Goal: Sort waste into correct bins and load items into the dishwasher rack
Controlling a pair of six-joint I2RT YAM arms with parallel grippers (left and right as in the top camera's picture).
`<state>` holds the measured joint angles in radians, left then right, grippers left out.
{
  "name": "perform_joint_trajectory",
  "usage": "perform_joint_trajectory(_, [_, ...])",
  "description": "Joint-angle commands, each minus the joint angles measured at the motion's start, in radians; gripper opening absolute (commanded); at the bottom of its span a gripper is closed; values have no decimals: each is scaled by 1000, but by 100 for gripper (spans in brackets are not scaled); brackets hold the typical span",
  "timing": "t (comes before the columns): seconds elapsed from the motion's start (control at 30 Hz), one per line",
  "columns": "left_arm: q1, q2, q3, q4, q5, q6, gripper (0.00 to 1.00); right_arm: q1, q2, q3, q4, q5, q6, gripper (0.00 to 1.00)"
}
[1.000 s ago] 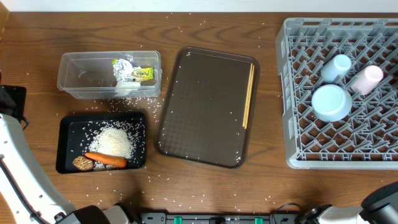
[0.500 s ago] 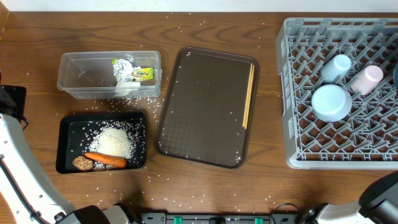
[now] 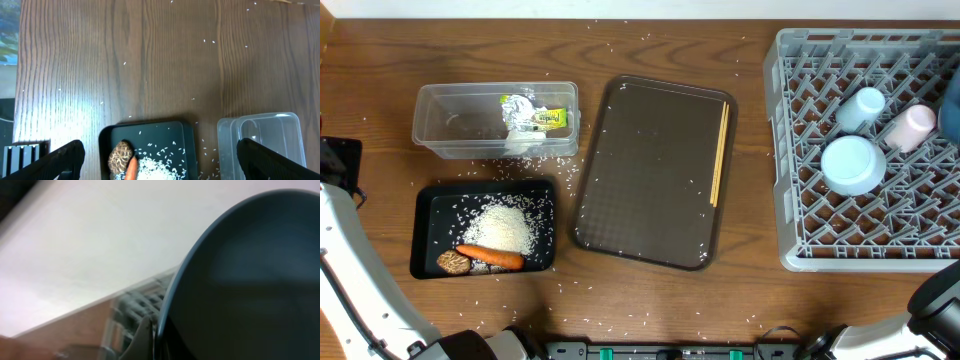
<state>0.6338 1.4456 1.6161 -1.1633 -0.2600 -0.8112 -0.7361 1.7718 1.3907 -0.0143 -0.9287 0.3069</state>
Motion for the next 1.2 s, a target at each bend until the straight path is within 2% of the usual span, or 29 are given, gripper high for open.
perform_joint_trajectory(0.0, [5,2,5,-3,3,2,98,-39,-8,15,109,-193,234,1])
perform_joint_trajectory(0.1, [5,2,5,-3,3,2,98,-59,-8,15,185,-201,341,1])
perform_joint_trajectory(0.33, [5,2,5,-3,3,2,98,-75,17,14,73,-198,291,1])
perform_joint_trajectory(0.53, [5,2,5,-3,3,2,98,-85,64,14,74,-206,292,1])
perform_joint_trajectory(0.7, [5,2,5,-3,3,2,98,-111,65,14,74,-211,383,1])
perform_joint_trajectory(1.0, [5,2,5,-3,3,2,98,-142,64,14,179,-532,578,1])
perform_joint_trajectory(1.17, [5,2,5,-3,3,2,98,-132,34,14,190,-621,638,1])
